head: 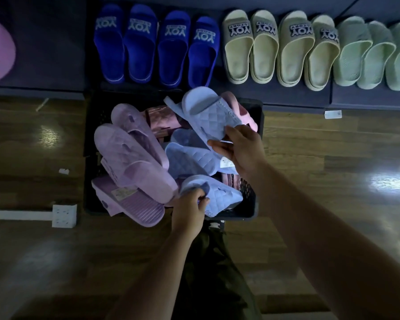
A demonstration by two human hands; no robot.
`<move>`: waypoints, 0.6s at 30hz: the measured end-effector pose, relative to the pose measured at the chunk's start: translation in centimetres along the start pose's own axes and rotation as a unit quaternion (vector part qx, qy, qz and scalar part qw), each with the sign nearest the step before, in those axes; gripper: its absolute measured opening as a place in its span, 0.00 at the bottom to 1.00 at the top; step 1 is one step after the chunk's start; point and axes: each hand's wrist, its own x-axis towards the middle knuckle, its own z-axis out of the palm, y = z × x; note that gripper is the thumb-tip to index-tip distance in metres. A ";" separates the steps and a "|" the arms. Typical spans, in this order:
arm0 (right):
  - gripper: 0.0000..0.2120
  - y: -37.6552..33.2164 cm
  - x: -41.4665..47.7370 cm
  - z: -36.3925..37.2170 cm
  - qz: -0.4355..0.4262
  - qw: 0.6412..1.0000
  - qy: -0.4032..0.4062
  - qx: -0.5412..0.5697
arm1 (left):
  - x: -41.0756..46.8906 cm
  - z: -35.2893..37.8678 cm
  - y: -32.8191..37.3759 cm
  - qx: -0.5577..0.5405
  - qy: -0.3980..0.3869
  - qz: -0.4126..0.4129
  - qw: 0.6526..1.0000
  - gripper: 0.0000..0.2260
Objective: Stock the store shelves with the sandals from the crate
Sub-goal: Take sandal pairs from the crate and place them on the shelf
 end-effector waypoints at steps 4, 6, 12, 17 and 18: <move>0.03 -0.7 -1.5 -1.8 -0.044 0.998 0.019 -0.028 | -1.3 -0.5 -0.3 -0.005 0.006 -0.006 1.000 0.07; 0.03 -0.7 -2.1 -2.3 -0.054 0.997 0.021 -0.055 | -1.5 -0.6 -0.5 -0.009 0.015 0.007 1.000 0.07; 0.07 -1.1 -3.2 -2.9 -0.094 0.991 0.055 -0.074 | -1.9 -1.1 -0.6 -0.021 0.031 0.016 0.999 0.06; 0.07 -0.5 -4.2 -4.6 -0.085 0.992 0.045 -0.083 | -2.2 -2.4 0.5 -0.023 0.100 0.019 0.995 0.04; 0.07 0.2 -4.3 -4.9 -0.085 0.991 0.035 -0.102 | -2.1 -2.9 0.9 -0.027 0.116 0.017 0.993 0.04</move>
